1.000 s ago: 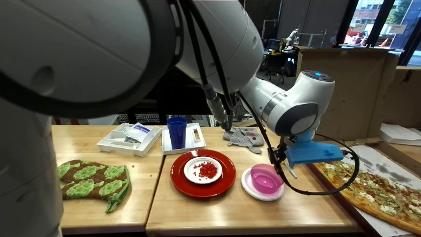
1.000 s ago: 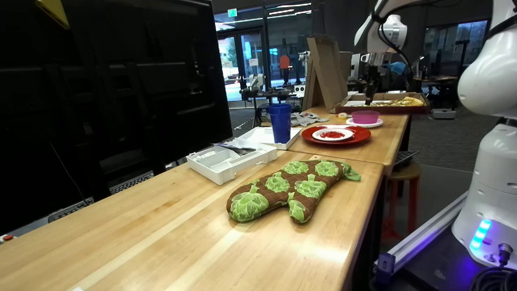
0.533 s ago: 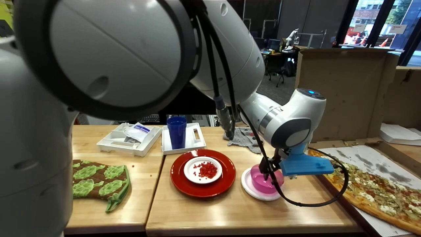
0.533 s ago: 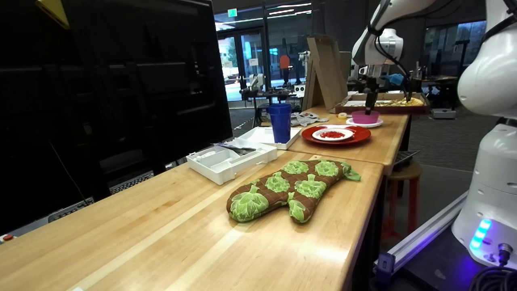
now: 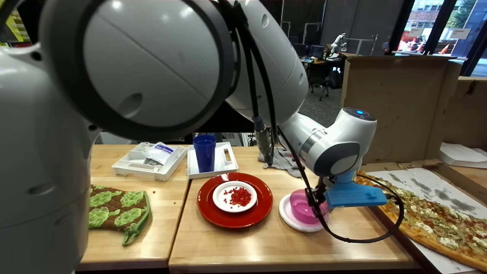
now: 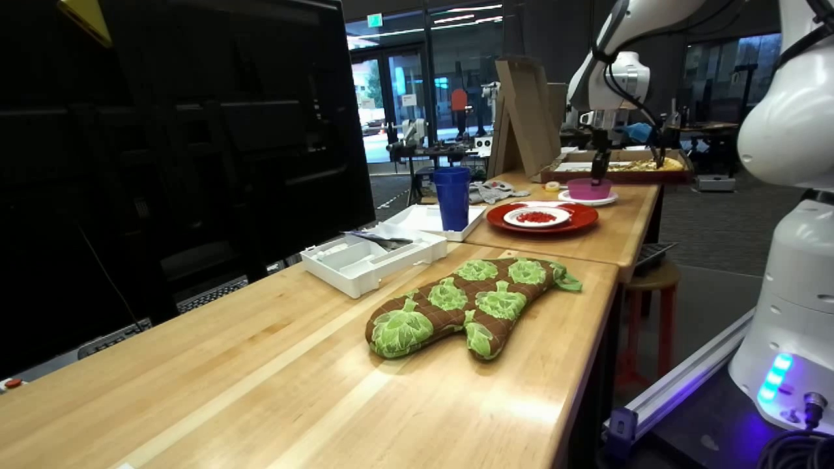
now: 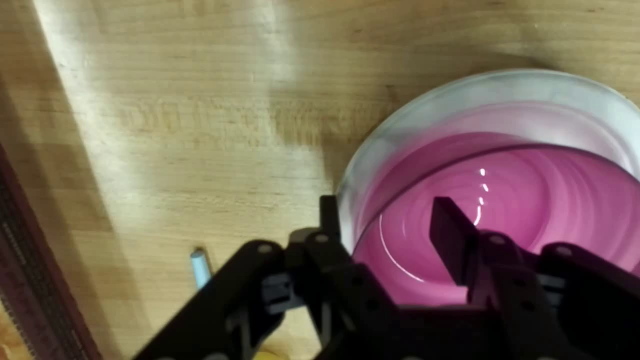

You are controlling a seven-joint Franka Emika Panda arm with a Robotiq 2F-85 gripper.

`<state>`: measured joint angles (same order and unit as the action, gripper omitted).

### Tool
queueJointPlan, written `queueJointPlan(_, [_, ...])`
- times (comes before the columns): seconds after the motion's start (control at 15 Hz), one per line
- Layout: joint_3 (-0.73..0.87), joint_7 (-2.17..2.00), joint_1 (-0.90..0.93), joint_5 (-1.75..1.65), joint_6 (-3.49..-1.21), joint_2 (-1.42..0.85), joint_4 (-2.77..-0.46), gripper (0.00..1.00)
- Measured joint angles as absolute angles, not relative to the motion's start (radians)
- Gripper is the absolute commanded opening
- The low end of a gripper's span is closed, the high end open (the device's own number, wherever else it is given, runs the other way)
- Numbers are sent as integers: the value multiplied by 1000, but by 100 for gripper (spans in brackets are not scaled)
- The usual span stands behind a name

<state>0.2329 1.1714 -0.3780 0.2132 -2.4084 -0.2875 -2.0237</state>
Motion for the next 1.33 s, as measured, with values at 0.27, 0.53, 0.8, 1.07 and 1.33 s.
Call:
queueJointPlan(0.27, [233,1171,-380,213,-2416,-288,-2020,0])
queueJointPlan(0.53, [233,1171,-382,213,-2416,-287,-2010,1])
queueJointPlan(0.8, [233,1171,-382,213,-2416,-286,-2001,1])
queueJointPlan(1.07, [233,1171,-382,212,-2415,-285,-1998,1])
queueJointPlan(1.33, [233,1171,-382,189,-2399,-278,-1989,1])
